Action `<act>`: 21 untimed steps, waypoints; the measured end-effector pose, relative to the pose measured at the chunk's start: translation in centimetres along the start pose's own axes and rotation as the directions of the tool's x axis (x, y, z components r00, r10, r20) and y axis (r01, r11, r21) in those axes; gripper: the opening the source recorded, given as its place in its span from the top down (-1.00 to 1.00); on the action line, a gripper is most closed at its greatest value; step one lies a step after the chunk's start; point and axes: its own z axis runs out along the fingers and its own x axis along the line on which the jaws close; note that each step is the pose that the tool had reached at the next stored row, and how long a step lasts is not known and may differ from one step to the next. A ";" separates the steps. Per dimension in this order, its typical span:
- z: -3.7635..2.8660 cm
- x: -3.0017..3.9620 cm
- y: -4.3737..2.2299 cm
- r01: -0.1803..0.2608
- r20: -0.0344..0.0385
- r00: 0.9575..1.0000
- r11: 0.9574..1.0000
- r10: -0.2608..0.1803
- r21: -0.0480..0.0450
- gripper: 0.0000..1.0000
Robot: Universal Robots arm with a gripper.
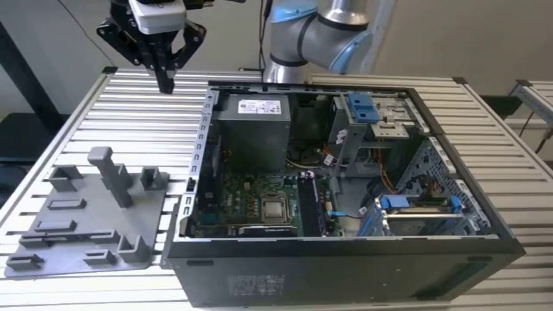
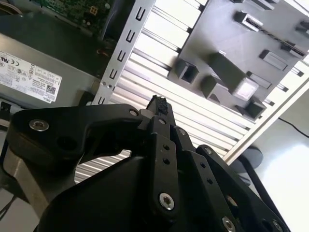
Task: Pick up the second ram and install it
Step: 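Reach for the second ram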
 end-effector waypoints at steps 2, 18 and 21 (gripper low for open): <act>0.00 0.31 -0.10 0.000 0.000 1.000 1.000 0.000 0.000 0.79; 0.06 2.89 -1.16 0.001 0.000 1.000 1.000 -0.001 0.000 0.79; 0.07 3.37 -1.35 0.001 0.000 1.000 1.000 -0.001 0.000 0.79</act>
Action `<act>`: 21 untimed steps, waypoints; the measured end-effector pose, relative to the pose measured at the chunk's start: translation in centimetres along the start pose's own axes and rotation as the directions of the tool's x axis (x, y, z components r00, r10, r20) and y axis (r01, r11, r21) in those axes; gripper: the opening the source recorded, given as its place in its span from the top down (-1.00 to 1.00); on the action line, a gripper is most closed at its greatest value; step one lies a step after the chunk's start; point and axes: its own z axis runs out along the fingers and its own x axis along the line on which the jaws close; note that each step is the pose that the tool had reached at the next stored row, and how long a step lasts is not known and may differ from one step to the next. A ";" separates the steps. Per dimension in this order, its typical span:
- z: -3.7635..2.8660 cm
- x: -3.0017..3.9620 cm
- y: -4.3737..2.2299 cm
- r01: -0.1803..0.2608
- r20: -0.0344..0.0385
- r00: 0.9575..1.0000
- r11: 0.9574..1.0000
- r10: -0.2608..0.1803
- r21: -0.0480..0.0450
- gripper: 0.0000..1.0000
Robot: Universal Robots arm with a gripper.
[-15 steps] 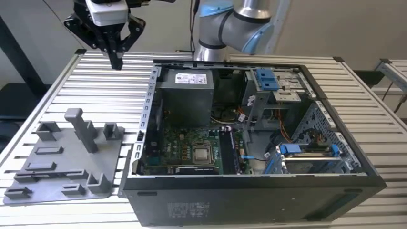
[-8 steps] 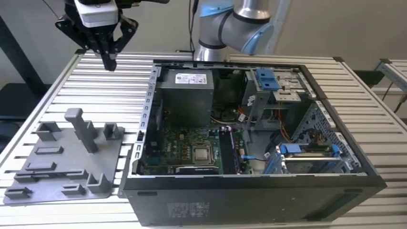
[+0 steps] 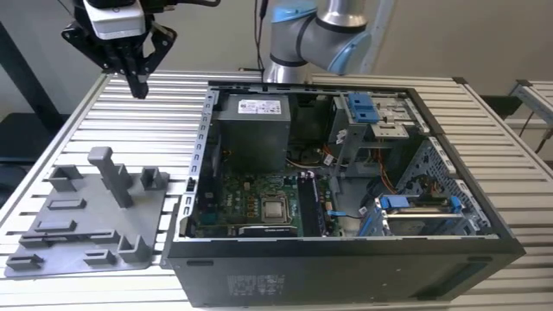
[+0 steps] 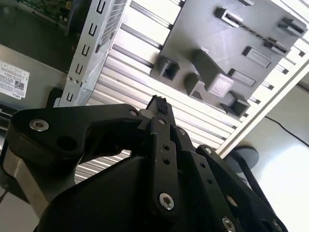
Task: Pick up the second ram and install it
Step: 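Reach for the second ram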
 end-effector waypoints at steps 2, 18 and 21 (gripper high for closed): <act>0.02 0.35 -0.12 0.000 0.000 1.000 1.000 0.000 0.000 0.79; 0.14 3.09 -1.17 0.001 0.000 1.000 1.000 -0.001 0.001 0.79; 0.17 3.62 -1.32 0.001 0.000 1.000 1.000 -0.001 0.002 0.79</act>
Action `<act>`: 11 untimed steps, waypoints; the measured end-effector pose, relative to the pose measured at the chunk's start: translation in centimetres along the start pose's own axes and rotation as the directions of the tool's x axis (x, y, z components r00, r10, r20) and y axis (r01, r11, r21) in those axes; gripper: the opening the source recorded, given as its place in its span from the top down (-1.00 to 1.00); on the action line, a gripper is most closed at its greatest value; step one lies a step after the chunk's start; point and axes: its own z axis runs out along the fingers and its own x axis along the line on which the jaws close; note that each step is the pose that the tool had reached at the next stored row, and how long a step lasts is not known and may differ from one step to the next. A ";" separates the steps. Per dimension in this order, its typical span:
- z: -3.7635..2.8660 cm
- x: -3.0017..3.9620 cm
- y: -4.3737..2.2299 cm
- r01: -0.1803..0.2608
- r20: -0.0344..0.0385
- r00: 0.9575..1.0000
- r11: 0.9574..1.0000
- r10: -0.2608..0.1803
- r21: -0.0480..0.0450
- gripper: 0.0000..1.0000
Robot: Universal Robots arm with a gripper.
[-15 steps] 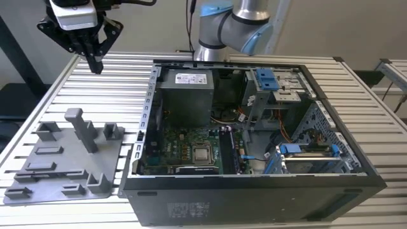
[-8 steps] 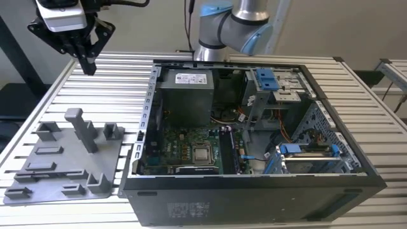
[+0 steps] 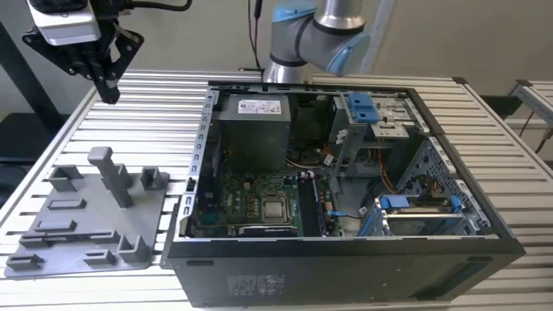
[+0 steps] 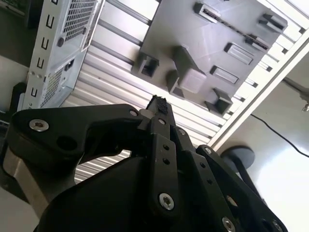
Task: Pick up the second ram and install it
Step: 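Reach for the second ram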
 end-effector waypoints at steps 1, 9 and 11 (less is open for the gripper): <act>0.01 0.18 -0.05 0.000 0.000 1.000 1.000 0.000 0.000 0.79; 0.18 1.78 -0.31 0.001 0.000 1.000 1.000 -0.001 0.002 0.79; 0.22 2.21 -0.37 0.001 0.000 1.000 1.000 -0.001 0.002 0.79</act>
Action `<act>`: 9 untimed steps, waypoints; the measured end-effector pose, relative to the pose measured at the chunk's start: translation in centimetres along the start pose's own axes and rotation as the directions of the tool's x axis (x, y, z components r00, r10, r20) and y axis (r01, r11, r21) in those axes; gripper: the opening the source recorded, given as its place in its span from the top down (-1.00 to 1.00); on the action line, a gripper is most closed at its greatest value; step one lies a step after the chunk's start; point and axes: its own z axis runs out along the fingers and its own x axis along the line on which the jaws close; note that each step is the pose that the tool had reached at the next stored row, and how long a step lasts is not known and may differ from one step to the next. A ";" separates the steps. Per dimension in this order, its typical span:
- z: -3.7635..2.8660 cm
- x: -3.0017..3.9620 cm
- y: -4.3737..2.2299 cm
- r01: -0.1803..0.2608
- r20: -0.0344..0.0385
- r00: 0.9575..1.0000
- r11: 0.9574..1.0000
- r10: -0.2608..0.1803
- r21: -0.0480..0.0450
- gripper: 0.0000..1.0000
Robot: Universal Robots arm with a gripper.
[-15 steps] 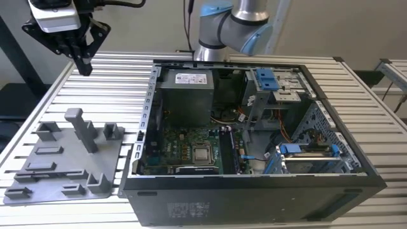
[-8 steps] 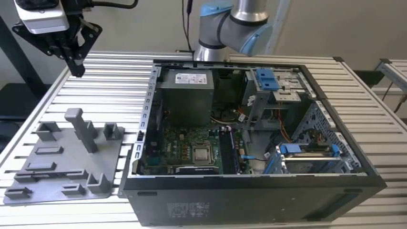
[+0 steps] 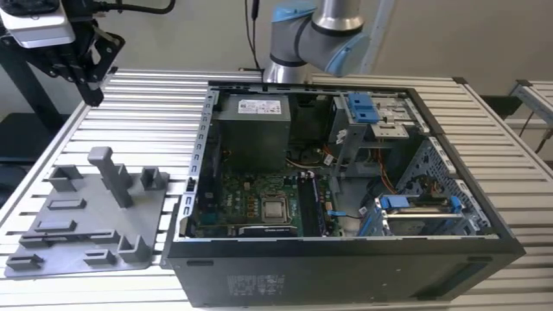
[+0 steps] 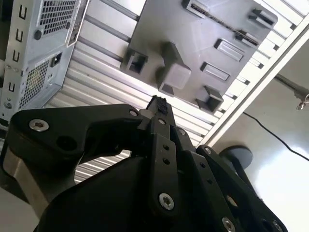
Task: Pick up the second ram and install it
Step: 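Reach for the second ram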
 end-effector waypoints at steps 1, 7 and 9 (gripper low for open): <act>0.02 0.21 -0.03 0.000 0.000 1.000 1.000 0.000 0.000 0.79; 0.15 1.58 -0.22 0.001 0.000 1.000 1.000 -0.001 0.001 0.79; 0.20 2.08 -0.28 0.001 0.000 1.000 1.000 -0.001 0.001 0.79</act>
